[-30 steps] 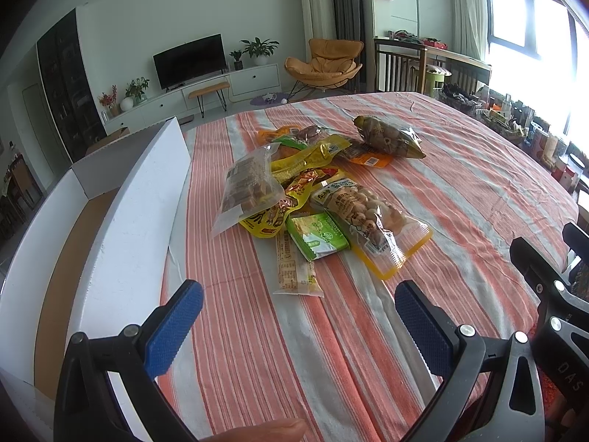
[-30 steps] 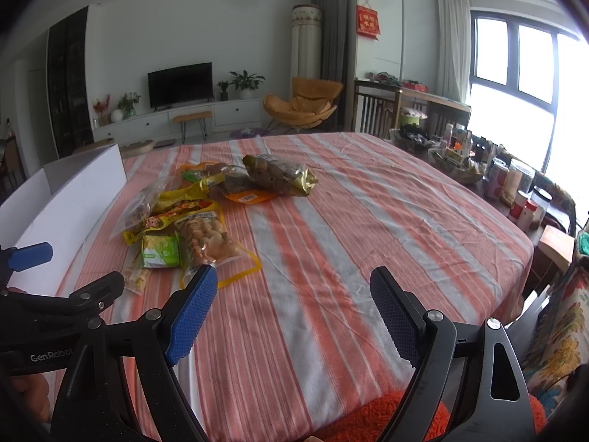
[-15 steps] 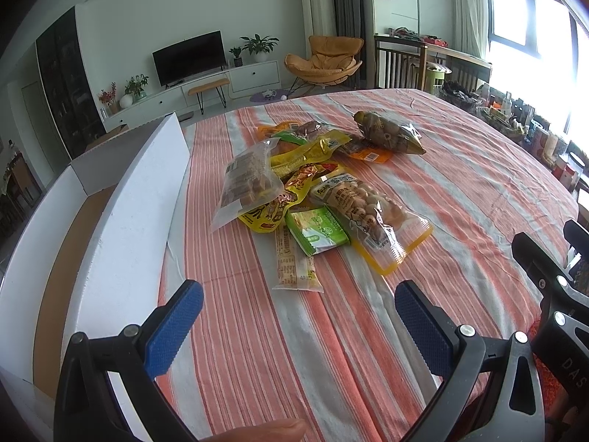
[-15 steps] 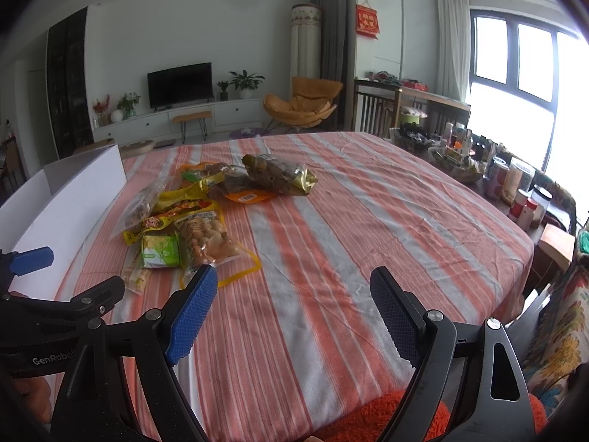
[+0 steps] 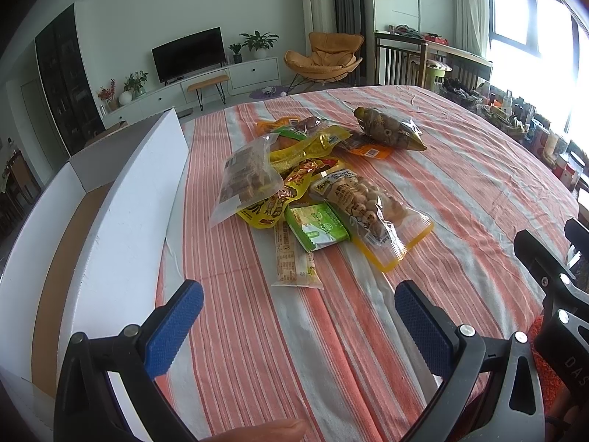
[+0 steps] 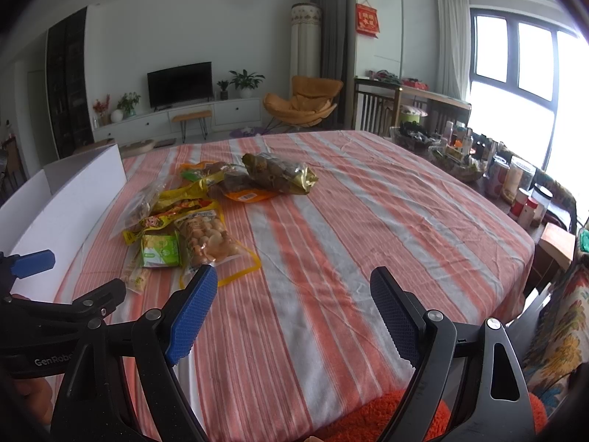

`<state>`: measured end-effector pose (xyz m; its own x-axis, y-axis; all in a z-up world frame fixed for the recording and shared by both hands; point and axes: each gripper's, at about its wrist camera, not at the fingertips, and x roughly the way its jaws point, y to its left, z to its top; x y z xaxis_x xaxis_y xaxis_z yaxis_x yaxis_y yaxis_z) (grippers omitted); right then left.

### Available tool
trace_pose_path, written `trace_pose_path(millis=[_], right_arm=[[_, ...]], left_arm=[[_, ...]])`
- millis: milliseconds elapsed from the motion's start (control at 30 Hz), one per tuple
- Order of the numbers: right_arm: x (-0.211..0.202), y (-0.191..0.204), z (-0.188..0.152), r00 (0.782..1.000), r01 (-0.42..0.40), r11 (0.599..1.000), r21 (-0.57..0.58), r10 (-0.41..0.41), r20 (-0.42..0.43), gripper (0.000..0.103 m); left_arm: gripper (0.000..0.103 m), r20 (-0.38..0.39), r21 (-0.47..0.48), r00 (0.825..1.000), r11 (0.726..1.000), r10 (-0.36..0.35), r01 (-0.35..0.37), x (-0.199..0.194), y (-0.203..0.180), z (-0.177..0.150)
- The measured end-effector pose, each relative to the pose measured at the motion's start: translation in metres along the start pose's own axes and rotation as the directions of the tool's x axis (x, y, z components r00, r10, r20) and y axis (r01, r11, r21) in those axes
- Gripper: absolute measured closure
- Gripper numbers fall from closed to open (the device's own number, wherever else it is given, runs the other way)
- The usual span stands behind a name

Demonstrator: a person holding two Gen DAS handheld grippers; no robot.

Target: Organize snacks

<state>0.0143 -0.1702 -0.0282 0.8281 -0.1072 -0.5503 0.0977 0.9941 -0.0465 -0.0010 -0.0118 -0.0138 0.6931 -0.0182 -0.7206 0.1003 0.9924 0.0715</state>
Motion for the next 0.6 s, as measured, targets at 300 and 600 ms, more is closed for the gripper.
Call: trace_pose_path(millis=[300,600], right_arm=[[0.0002,-0.0002,0.0002,1.0,0.0,1.0,0.0,0.0,-0.001,0.016],[0.0004,-0.0003,0.0001,1.0,-0.001,1.0,0.001,0.001,-0.002,0.016]], left_arm=[[0.0,-0.016,-0.004,1.0,1.0,-0.005,0.005,0.0046,-0.0006,-0.0029],[0.0,-0.033,-0.007,0.999,1.0,-0.007,0.007,0.0073,0.0012,-0.0043]])
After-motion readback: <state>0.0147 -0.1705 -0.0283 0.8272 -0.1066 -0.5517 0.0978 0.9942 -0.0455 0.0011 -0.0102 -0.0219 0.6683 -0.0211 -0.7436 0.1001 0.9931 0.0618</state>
